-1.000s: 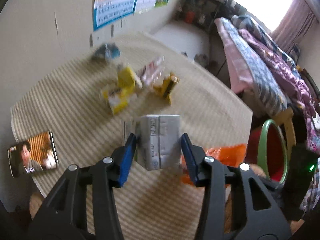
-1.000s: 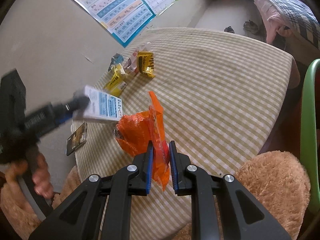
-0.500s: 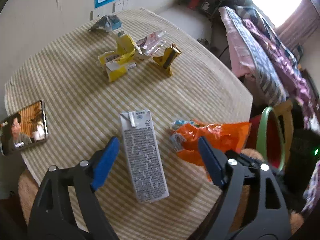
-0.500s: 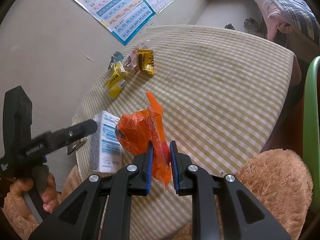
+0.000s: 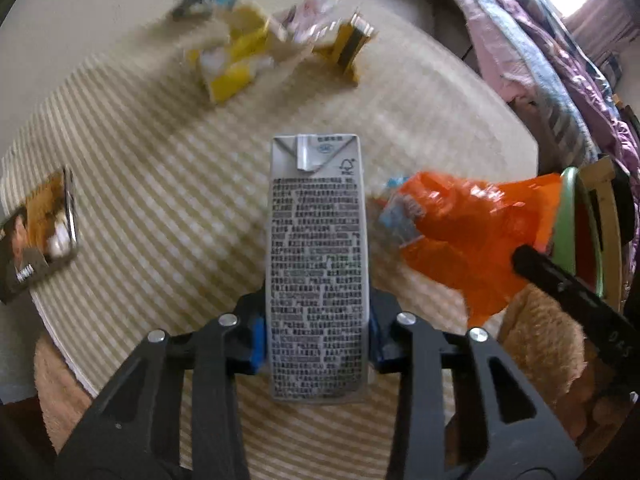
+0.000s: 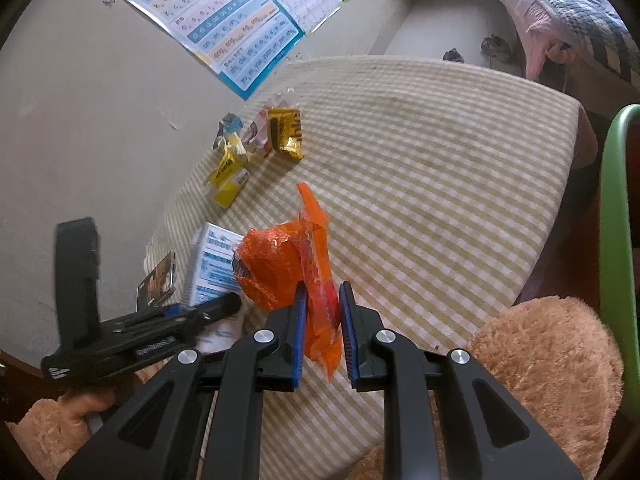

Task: Collect trash
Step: 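Grasp the white milk carton with the left tool while the right tool holds the orange bag, then carry the white carton and orange bag toward the red bucket with both tools, then open both tools over the red bucket to drop the carton and orange bag, then return to the table and grasp the gold wrapper with the right tool, then grasp the yellow juice box with the left tool while the right tool holds the gold wrapper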

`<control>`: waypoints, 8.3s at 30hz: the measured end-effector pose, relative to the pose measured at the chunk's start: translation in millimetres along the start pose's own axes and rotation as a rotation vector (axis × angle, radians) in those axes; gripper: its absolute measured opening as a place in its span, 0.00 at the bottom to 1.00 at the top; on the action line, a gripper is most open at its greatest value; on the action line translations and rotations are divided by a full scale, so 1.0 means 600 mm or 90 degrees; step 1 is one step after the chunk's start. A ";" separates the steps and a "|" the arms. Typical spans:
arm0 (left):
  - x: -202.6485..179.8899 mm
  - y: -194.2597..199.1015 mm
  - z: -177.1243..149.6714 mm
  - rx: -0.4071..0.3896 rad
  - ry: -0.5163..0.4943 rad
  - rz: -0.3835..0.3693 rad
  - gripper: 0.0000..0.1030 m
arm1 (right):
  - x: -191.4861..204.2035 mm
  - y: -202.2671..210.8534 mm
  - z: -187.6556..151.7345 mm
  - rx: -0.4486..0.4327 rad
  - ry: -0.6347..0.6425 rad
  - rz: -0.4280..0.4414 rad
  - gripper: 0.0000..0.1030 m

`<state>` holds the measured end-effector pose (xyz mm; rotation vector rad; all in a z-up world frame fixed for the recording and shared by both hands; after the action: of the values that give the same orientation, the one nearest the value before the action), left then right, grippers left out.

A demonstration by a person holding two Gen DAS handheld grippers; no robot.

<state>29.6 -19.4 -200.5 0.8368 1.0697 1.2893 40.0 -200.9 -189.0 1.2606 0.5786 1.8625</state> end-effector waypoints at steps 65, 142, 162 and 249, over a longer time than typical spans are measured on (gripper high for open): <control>-0.375 0.095 0.046 -0.120 -0.260 -0.155 0.35 | -0.245 0.286 -0.009 -0.225 -0.211 -0.249 0.32; 0.095 0.040 0.047 -0.095 0.108 -0.027 0.71 | 0.094 -0.241 0.239 -0.001 0.105 -0.167 0.19; 0.112 -0.078 0.226 -0.061 0.008 0.095 0.58 | 0.008 -0.057 -0.011 0.028 0.030 -0.090 0.21; -0.044 0.039 0.039 -0.074 -0.037 -0.025 0.38 | 0.006 -0.051 -0.012 0.011 0.019 -0.064 0.23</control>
<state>45.1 -40.8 -167.1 0.7580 0.9513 1.2744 43.7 -179.9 -212.5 1.1940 0.6639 1.7994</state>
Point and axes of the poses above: each gripper's, at about its wrist camera, not at the fingertips, and y roughly against the way its jaws point, x to its left, z to its top, the point moved 5 cm from there along -y, roughly the way its jaws point, and after that the axes turned 2 degrees about z, right-handed, at the moved point
